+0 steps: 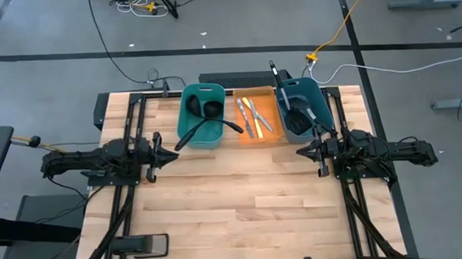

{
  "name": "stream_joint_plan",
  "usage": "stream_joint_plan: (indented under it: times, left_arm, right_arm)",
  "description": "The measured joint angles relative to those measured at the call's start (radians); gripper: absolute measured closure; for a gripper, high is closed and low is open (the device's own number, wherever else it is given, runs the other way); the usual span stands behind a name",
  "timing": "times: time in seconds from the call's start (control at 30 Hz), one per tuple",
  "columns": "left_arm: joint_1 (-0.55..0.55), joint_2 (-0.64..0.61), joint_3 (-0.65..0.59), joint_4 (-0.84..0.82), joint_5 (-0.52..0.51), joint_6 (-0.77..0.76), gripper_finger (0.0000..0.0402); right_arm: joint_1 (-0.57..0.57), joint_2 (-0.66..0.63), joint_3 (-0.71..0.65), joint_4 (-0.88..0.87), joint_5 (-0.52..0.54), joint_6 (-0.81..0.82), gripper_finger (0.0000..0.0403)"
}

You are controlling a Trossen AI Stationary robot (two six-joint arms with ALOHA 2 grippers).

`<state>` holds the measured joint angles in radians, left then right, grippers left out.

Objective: Pick & Place Kitchen Items
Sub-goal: Return to Home Position

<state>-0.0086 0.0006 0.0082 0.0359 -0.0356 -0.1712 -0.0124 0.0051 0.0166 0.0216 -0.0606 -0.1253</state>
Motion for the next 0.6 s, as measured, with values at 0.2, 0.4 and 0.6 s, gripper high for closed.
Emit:
stream_joint_plan:
  times: [0.2,0.4,0.6]
  left_arm:
    - [0.000,0.000,0.000,0.000,0.040,0.074,0.0360]
    - [0.000,0.000,0.000,0.000,0.039,0.075,0.0360]
    - [0.000,0.001,0.000,0.007,0.017,0.099,0.0360]
  right_arm:
    - [0.000,0.000,0.000,0.000,0.000,0.000,0.0380]
    - [0.000,0.000,0.000,0.000,0.000,0.000,0.0380]
    - [0.000,0.000,0.000,0.000,0.000,0.000,0.0380]
